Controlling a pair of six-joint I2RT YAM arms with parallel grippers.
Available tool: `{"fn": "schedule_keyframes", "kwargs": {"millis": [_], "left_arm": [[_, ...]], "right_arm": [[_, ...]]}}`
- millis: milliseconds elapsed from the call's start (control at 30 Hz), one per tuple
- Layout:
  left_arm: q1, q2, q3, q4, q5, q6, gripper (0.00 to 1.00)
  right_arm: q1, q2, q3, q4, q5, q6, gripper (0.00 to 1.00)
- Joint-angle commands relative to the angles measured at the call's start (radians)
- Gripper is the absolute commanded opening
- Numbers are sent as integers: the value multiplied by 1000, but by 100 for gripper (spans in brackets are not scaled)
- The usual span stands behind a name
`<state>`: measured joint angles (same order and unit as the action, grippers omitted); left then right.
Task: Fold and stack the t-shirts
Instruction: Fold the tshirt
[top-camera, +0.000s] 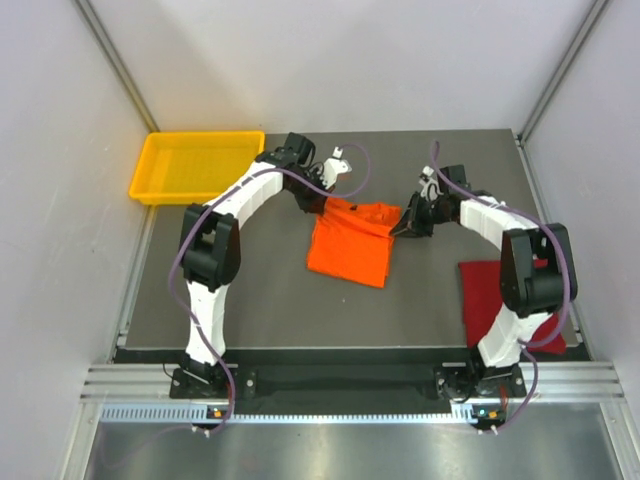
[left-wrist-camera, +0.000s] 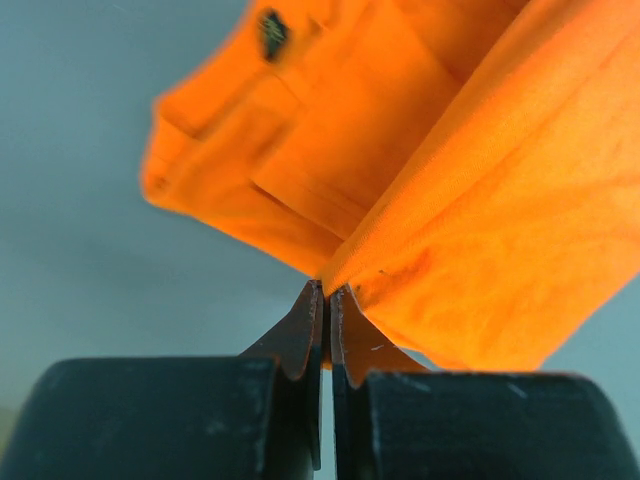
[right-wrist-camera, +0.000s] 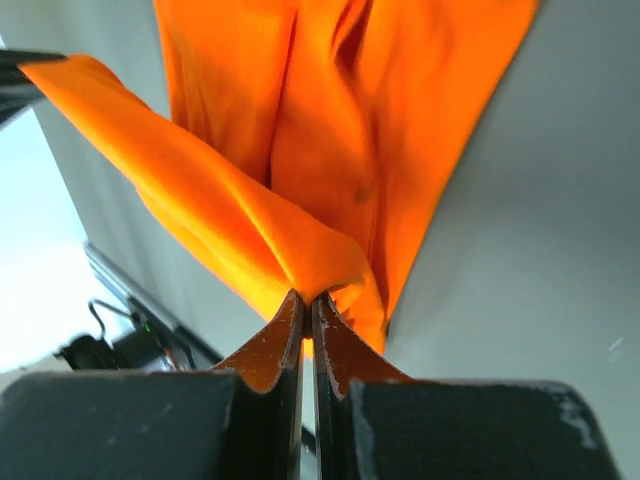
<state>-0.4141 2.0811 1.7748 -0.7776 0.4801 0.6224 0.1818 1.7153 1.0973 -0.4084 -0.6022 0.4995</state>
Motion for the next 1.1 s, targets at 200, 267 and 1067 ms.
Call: {"fn": "schedule_keyframes", "kwargs": {"millis": [200, 267, 1067], "left_arm": [[69, 111, 166, 133, -75, -122, 0], [74, 119, 163, 181, -77, -131, 0], [51, 241, 182, 406, -121, -256, 60]], "right_arm": [[-85, 171, 162, 115, -41, 23, 0], [-93, 194, 180, 126, -39, 39, 0], [-137, 210, 142, 361, 177, 185, 39]]}}
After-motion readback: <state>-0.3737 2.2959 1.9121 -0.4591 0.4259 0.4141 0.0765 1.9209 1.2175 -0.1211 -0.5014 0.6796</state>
